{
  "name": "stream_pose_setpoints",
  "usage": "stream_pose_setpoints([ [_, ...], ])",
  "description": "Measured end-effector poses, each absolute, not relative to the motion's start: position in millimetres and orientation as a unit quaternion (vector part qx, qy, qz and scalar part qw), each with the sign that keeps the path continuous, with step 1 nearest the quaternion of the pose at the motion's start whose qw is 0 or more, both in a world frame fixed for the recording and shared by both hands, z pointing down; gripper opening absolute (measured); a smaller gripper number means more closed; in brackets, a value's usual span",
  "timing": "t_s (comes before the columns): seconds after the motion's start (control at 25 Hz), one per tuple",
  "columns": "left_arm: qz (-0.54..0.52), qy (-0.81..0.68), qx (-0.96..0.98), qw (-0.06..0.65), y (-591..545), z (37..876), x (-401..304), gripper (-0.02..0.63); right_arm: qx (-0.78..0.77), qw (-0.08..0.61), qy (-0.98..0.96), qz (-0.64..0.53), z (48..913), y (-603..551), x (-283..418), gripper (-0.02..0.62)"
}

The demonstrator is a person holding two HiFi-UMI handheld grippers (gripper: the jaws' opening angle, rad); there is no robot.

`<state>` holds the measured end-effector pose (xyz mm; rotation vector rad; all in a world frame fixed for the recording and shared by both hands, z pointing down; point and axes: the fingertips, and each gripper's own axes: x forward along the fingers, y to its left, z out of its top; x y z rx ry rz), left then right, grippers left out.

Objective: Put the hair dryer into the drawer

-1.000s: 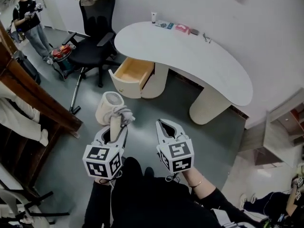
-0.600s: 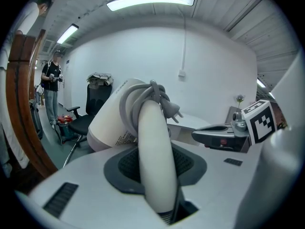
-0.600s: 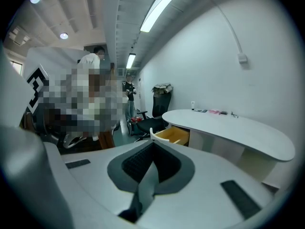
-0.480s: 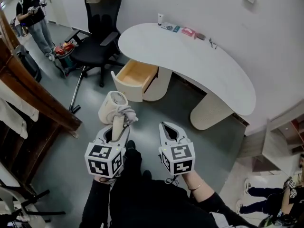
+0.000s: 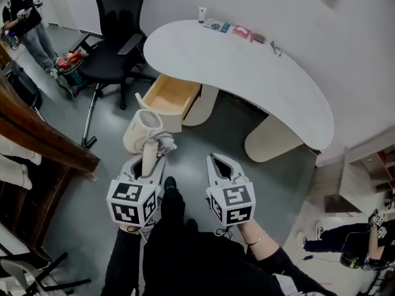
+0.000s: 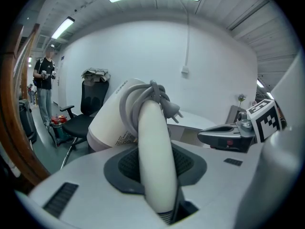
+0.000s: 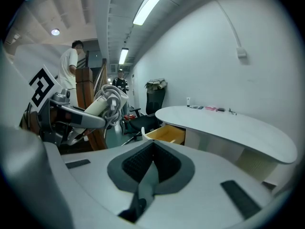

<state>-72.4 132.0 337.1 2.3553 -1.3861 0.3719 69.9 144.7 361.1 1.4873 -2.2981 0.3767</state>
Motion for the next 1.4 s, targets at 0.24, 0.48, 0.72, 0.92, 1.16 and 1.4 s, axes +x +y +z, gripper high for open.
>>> stream_pose_setpoints([
  [0.24, 0.145, -0.479, 0.842, 0.201, 79, 344, -88, 0.133, 0.538, 0.197, -0.806, 0.148, 369, 96, 57, 0.002],
  [0.48, 0.154, -0.463, 0.846, 0.215, 28, 355, -106, 0.133, 0.547, 0.206, -0.796, 0.157, 376, 50, 40, 0.002],
  [0.72, 0.175, -0.440, 0.848, 0.237, -12, 372, -114, 0.133, 0.555, 0.218, -0.786, 0.161, 379, 13, 29, 0.002],
  [0.92, 0.207, -0.416, 0.848, 0.254, -35, 391, -119, 0.133, 0.563, 0.229, -0.776, 0.168, 385, -10, 23, 0.002],
  [1.16, 0.230, -0.395, 0.850, 0.263, -55, 407, -126, 0.133, 0.573, 0.236, -0.766, 0.172, 388, -31, 18, 0.002],
  [1.4, 0.263, -0.370, 0.847, 0.277, -67, 423, -123, 0.133, 0.576, 0.245, -0.759, 0.181, 395, -38, 17, 0.002],
])
